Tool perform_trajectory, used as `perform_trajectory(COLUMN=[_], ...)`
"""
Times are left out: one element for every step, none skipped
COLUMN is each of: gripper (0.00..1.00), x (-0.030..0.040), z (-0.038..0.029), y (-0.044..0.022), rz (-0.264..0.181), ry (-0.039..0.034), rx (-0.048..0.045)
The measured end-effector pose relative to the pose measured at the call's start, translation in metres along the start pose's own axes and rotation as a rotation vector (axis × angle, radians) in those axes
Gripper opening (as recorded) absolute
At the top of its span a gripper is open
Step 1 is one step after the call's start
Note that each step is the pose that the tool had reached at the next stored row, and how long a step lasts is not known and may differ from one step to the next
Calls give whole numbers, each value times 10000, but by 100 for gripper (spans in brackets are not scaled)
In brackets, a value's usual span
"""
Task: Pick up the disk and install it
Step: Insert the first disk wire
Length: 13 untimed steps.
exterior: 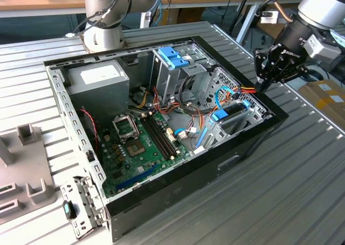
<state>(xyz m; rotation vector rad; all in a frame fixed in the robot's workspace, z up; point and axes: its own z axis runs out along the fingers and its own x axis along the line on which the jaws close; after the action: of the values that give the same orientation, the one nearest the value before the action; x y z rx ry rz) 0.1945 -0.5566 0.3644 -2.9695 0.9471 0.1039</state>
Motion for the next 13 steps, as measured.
perform_trajectory(gripper=[18, 18, 18, 18, 18, 18, 18, 17, 17, 17, 17, 17, 17], x=[-1, -3, -4, -4, -5, -5, -5, -6, -6, -6, -6, -7, -7], z=[-19, -41, -52, -52, -53, -54, -54, -55, -55, -55, -55, -55, -55], y=[0, -1, -1, -1, -1, -1, -1, 0, 0, 0, 0, 0, 0], rz=[0, 1, 0, 0, 0, -1, -2, -1, 0, 0, 0, 0, 0], ry=[2, 4, 3, 2, 3, 4, 4, 5, 6, 6, 5, 5, 5], rx=[-3, -5, -4, -3, -4, -5, -5, -6, -7, -6, -6, -5, -6])
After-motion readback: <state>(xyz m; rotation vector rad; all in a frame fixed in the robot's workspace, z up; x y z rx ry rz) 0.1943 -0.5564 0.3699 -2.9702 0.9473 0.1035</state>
